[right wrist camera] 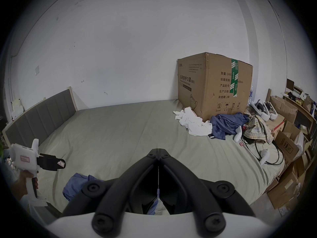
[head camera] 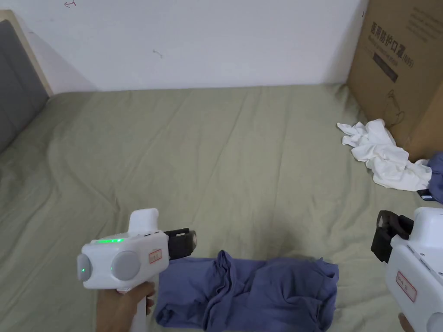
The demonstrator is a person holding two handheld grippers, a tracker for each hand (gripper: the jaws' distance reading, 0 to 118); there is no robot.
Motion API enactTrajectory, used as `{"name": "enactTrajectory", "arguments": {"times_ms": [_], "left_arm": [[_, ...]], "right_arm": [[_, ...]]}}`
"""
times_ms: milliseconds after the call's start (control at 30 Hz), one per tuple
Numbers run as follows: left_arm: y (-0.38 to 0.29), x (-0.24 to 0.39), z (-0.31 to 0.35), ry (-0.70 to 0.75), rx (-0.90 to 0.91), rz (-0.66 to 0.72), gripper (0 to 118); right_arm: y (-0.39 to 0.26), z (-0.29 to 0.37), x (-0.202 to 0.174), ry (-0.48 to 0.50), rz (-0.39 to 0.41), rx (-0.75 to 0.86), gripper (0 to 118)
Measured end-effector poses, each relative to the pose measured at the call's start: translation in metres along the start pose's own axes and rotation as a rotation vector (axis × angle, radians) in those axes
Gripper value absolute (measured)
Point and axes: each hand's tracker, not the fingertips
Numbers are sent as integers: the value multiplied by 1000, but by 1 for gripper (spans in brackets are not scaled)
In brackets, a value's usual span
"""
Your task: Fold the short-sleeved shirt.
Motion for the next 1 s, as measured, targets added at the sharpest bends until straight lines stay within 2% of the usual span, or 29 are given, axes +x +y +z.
{"name": "enactTrajectory", "arguments": {"times_ms": [33,67,233,433,733,1000], "left_arm": [[-5,-3,-1,3,21,-6,9],[-9,-1,-2,11,19,-8,6],[-31,-1,-20,-5,-35,-3,5],[-59,30,-41,-24,-123,-92,5],[-85,68,-82,-36,-246,-128,5],[-92,104,-85,-73,-267,-180,5]], "right_arm": [[0,0,0,0,1,-1,2],[0,0,0,-1,1,-1,2],[1,0,3,-8,1,-2,2],[-1,-1,11,-21,-7,-11,2],[-6,3,25,-47,-17,-24,2],[-6,6,34,-70,-23,-23,2]]}}
